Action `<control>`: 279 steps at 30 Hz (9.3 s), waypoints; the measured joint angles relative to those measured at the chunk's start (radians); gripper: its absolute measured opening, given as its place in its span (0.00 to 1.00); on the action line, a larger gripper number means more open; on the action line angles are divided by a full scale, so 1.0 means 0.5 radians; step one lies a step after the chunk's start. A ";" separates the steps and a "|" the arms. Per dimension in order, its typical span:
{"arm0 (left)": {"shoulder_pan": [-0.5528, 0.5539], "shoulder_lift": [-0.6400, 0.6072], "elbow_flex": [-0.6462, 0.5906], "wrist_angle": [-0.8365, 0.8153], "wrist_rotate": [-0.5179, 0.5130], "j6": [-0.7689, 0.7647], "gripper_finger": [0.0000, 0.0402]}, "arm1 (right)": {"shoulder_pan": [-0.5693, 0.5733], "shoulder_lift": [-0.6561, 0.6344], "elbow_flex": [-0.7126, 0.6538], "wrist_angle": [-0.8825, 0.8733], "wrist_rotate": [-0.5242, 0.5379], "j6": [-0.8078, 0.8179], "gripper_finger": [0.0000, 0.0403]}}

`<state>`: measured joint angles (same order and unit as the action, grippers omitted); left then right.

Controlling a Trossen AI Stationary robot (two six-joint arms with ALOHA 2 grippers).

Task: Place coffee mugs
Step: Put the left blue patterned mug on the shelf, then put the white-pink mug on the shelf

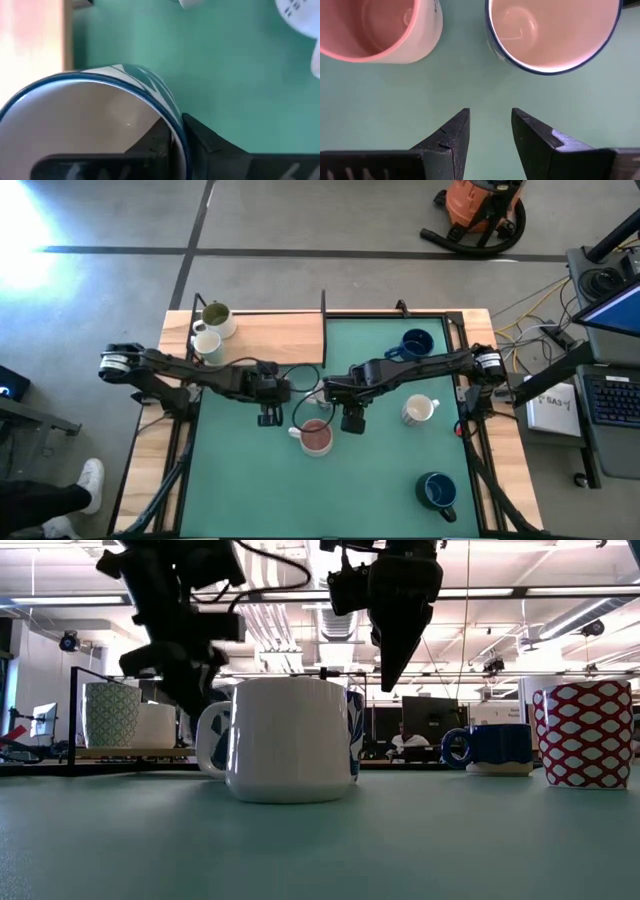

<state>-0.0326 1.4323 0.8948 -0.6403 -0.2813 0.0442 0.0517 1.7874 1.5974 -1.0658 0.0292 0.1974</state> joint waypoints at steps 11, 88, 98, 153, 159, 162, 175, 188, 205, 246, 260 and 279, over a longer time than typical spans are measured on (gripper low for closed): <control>0.209 -0.102 0.306 -0.425 0.076 0.259 0.03 | 0.000 0.000 0.000 -0.024 0.000 -0.020 0.33; 1.669 0.268 0.620 -0.503 0.154 1.149 0.17 | -0.463 -0.095 -0.001 -0.103 0.172 -0.429 0.33; 1.672 0.418 0.823 -0.714 0.124 1.115 0.17 | -0.538 -0.092 -0.001 -0.095 0.172 -0.471 0.33; 1.673 0.317 0.866 -0.906 0.127 0.804 0.19 | -0.537 -0.092 -0.001 -0.123 0.170 -0.530 0.33; 1.673 0.314 1.027 -1.030 0.142 0.773 0.26 | -0.537 -0.092 -0.001 -0.138 0.170 -0.533 0.33; 1.673 0.313 1.111 -1.159 0.276 0.739 0.27 | -0.537 -0.092 -0.001 -0.180 0.170 -0.521 0.33; 1.430 0.212 1.231 -1.284 0.710 0.322 0.28 | -0.531 -0.219 -0.021 -0.267 0.152 -0.352 0.33; 0.382 0.066 0.889 -0.840 0.626 -0.567 0.28 | -0.206 -0.629 -0.624 -0.003 0.149 0.109 0.33; -0.201 0.108 0.423 0.072 0.307 -1.104 0.28 | 0.315 -0.829 -1.042 0.482 0.155 0.564 0.33; -0.282 0.336 0.341 0.376 0.318 -1.240 0.28 | 0.320 -0.822 -1.058 0.528 0.157 0.541 0.33; -0.352 0.369 0.348 0.385 0.325 -1.300 0.28 | 0.320 -0.822 -1.058 0.529 0.156 0.548 0.33; -0.350 0.466 0.349 0.420 0.320 -1.296 0.04 | 0.320 -0.822 -1.058 0.541 0.157 0.548 0.33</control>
<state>-0.2077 1.6653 1.0695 -0.4300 -0.1215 -0.6039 0.2115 1.3762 1.0683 -0.7952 0.1078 0.4713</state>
